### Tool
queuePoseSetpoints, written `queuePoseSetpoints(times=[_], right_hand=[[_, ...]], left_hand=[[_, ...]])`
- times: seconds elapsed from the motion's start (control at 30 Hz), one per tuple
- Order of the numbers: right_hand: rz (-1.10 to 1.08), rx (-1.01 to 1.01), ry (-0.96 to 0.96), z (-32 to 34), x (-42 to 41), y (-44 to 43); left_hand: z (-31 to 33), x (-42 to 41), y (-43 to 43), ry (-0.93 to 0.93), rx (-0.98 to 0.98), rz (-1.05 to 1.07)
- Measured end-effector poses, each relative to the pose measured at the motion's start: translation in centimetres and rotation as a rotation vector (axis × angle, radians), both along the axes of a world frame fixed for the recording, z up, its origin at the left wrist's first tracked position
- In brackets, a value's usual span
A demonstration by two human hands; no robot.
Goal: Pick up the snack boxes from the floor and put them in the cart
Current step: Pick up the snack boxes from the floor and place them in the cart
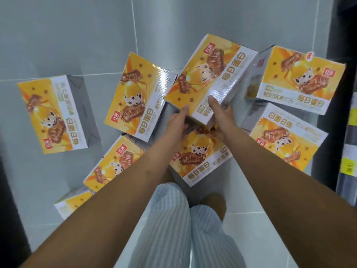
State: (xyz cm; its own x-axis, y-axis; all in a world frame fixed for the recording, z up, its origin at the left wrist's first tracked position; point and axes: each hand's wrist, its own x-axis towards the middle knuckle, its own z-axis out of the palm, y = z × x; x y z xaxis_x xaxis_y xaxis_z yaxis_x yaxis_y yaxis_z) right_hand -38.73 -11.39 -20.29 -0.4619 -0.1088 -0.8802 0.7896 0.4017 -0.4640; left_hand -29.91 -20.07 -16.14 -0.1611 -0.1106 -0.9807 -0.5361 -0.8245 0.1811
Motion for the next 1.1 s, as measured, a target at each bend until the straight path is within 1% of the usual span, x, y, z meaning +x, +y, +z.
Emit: queuePoseSetpoints(times=[0.1,0.2,0.27,0.33,0.4,0.47,0.6,0.67,0.73,0.8,0.93,1.03,1.1], right_hand=[[-0.046,-0.017,-0.028,0.7,-0.6,0.1],[-0.110,-0.071,-0.115,2.6,-1.1,0.5],[-0.108,-0.063,-0.155,5.1,-0.7,1.3],[-0.080,-0.068,-0.167,7.0,0.0,2.6],[-0.034,-0.071,-0.194,9.6,0.8,3.9],[0.012,-0.096,-0.226,12.8,1.4,4.8],[0.079,-0.138,-0.288,18.3,2.7,5.9],[0.111,-0.180,-0.307,21.4,3.4,6.2],[0.153,-0.214,-0.312,24.3,3.6,6.5],[0.241,-0.224,-0.317,27.5,4.0,7.2],[0.402,-0.194,-0.340,33.4,4.9,8.7],[0.534,-0.167,-0.352,37.3,6.9,10.3],[0.590,-0.158,-0.370,39.4,8.2,11.2]], left_hand=[[1.1,-0.2,-0.1,0.019,-0.047,0.021],[1.7,0.3,-0.4,-0.040,-0.191,-0.054],[3.1,0.9,-0.9,-0.067,-0.297,-0.087],[4.7,1.6,-1.6,-0.047,-0.347,-0.090],[6.1,2.6,-2.4,-0.030,-0.317,-0.130],[8.4,3.7,-3.0,0.023,-0.233,-0.144],[14.7,5.0,-2.6,0.141,-0.090,-0.153],[17.8,6.5,-1.7,0.185,-0.079,-0.171],[20.4,7.7,-0.8,0.235,-0.076,-0.139],[24.0,9.4,0.4,0.218,-0.134,-0.129],[29.9,12.4,3.9,0.098,-0.284,-0.160],[33.3,16.1,7.1,0.031,-0.288,-0.139],[35.3,18.3,9.0,0.034,-0.293,-0.075]])
